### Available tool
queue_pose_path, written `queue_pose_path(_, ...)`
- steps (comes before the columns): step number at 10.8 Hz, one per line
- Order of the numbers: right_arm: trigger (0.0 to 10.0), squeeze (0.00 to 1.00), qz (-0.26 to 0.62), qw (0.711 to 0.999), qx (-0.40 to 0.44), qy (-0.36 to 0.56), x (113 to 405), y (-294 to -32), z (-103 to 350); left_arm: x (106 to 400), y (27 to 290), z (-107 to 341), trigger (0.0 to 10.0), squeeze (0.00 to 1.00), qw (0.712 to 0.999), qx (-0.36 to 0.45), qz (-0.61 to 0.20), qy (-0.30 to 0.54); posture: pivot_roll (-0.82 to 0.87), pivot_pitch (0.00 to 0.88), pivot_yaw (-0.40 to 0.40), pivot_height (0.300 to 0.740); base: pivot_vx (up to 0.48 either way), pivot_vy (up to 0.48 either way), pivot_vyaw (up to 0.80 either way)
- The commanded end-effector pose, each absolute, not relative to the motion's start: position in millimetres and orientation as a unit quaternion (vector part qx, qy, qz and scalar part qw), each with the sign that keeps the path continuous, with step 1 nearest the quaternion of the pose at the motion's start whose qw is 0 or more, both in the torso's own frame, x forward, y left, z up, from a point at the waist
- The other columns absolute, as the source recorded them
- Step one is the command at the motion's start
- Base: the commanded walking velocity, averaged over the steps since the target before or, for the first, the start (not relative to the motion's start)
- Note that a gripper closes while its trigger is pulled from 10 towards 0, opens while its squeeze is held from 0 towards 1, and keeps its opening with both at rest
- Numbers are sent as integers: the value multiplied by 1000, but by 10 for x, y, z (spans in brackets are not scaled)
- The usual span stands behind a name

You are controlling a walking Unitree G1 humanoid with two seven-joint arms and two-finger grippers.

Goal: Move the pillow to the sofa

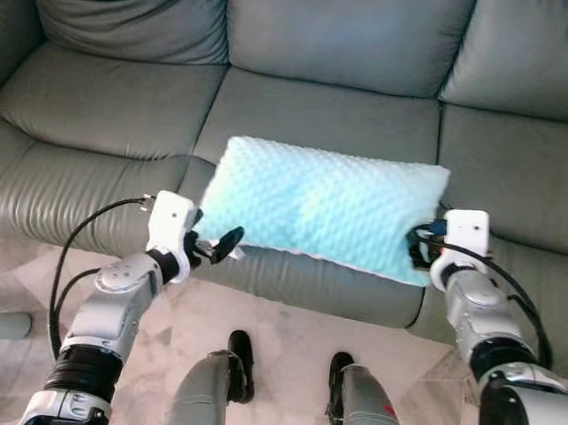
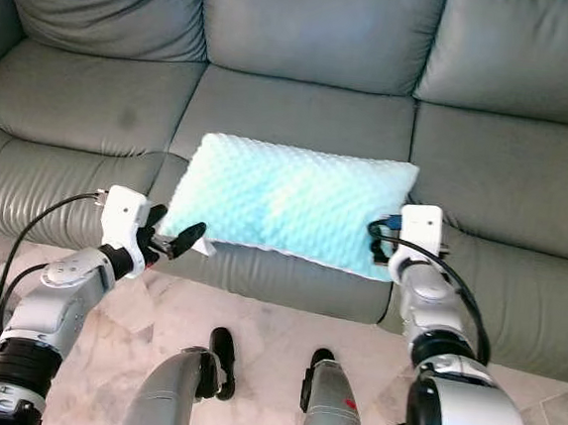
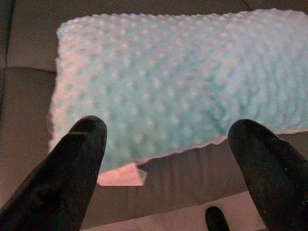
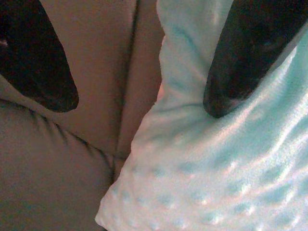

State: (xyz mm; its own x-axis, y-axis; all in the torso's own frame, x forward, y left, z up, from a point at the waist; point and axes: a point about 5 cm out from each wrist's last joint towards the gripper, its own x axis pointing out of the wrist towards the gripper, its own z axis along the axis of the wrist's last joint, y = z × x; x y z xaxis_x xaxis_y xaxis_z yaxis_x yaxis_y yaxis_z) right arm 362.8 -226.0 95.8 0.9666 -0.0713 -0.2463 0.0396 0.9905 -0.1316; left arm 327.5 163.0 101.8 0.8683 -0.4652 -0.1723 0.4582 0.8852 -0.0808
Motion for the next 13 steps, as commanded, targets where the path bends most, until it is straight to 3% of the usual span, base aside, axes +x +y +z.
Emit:
queue_pose_path(1,10000,0,-20,988,-51,146,3584,-2194,842,3206,1687,919,10000,0,966,-21,-232,114,-58,388,130,740,0,0,0)
queue_pose_path(6,10000,0,-40,985,-94,139,3519,-2343,822,3215,1658,919,10000,0,966,-24,-230,112,-71,378,121,740,0,0,0)
queue_pose_path(10,10000,0,-74,988,-120,58,3379,-2503,929,3280,1597,972,10000,0,966,-25,-239,98,-120,323,101,740,0,0,0)
queue_pose_path(13,10000,0,-79,990,-111,-21,3223,-2271,1121,3373,1670,1211,10000,0,982,-14,-186,26,-138,263,82,740,0,0,0)
